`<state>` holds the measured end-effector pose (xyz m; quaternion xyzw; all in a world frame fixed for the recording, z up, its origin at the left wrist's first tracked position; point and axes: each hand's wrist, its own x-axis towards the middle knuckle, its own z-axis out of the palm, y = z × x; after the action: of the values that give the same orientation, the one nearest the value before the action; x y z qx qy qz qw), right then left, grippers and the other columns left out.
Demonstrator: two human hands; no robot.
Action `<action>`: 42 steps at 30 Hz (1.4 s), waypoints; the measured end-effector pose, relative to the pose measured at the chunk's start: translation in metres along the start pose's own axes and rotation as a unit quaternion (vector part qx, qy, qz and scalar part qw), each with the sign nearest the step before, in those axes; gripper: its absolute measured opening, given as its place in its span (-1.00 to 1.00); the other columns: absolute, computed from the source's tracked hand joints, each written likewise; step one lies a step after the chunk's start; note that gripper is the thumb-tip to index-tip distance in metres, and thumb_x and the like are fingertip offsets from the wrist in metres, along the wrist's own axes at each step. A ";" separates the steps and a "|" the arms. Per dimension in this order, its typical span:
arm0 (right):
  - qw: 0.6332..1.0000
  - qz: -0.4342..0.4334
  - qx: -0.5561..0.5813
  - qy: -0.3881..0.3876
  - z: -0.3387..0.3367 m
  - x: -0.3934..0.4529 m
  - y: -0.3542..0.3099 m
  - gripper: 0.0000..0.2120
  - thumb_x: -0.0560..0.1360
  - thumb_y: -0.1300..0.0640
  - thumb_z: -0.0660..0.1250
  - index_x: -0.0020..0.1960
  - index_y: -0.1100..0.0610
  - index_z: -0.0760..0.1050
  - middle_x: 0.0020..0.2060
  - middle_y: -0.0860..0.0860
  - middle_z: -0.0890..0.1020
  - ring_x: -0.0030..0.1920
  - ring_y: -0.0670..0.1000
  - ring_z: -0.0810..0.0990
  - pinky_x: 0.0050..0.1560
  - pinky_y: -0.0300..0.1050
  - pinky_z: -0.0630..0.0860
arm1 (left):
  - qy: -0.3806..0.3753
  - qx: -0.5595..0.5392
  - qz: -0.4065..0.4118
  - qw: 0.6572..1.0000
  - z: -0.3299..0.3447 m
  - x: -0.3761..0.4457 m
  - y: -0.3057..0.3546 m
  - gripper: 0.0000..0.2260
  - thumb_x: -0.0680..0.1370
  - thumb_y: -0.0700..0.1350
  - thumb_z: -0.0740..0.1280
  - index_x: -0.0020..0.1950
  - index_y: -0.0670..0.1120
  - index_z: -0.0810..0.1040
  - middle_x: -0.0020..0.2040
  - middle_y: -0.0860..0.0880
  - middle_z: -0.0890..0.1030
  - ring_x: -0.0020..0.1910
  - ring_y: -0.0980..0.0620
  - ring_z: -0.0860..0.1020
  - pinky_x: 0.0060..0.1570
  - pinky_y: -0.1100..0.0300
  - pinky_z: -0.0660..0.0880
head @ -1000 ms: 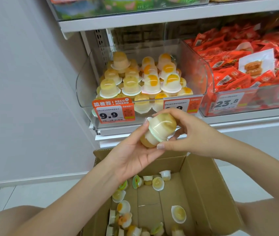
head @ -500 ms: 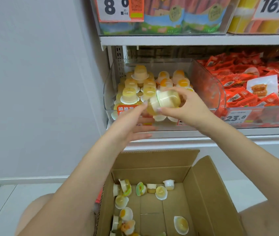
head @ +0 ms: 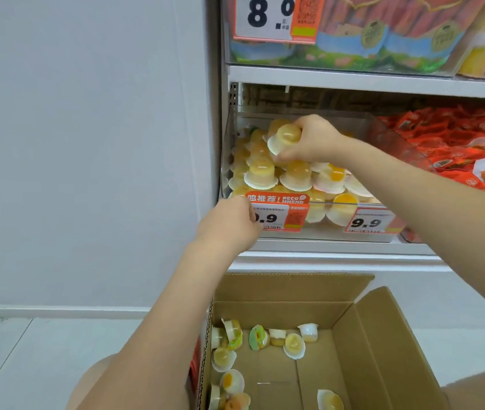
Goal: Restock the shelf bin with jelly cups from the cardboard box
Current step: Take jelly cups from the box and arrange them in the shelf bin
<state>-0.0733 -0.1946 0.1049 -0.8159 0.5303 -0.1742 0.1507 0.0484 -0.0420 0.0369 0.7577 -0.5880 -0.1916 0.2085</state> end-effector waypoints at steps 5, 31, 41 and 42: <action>0.992 0.009 -0.081 -0.097 -0.016 0.003 -0.019 -0.16 0.33 -0.02 0.53 0.46 0.19 0.20 0.29 0.11 0.43 0.19 0.15 0.49 -0.39 -0.11 0.41 | 0.000 0.021 0.003 1.000 0.001 -0.002 0.002 -0.83 0.52 -0.11 0.30 0.09 -0.11 0.52 0.04 -0.08 0.57 0.01 -0.12 0.54 0.00 0.04 0.54; 0.952 -0.272 -0.012 0.142 0.033 -0.156 0.074 -0.83 0.40 0.29 0.40 -0.03 0.20 0.51 -0.07 0.07 0.55 0.01 0.09 0.43 0.00 -0.15 0.31 | -0.113 0.111 -0.019 0.987 0.085 -0.022 -0.010 -0.87 0.52 -0.13 0.30 0.05 -0.09 0.51 0.07 -0.05 0.56 0.05 -0.10 0.55 -0.12 0.12 0.44; 0.929 -0.014 -0.144 -0.339 0.193 -0.206 0.201 -0.62 0.46 0.32 0.28 0.23 0.05 0.40 0.14 0.04 0.46 0.15 0.07 0.48 0.00 -0.07 0.49 | -0.285 0.190 -0.022 0.939 0.205 -0.036 -0.058 -0.78 0.52 -0.25 0.19 0.12 -0.14 0.53 0.09 -0.08 0.57 0.08 -0.12 0.54 -0.01 0.05 0.50; 0.926 0.032 -0.130 -0.352 0.208 -0.208 0.213 -0.60 0.45 0.33 0.27 0.25 0.05 0.39 0.14 0.06 0.45 0.11 0.07 0.49 -0.05 -0.10 0.48 | -0.295 0.198 -0.037 0.934 0.218 -0.037 -0.067 -0.75 0.53 -0.28 0.17 0.15 -0.15 0.51 0.11 -0.10 0.56 0.11 -0.13 0.53 0.02 0.04 0.49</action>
<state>-0.2323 -0.0743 -0.1981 -0.8197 0.4871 0.1992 0.2261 -0.0227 -0.0109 -0.1805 0.7144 -0.6205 -0.2934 -0.1360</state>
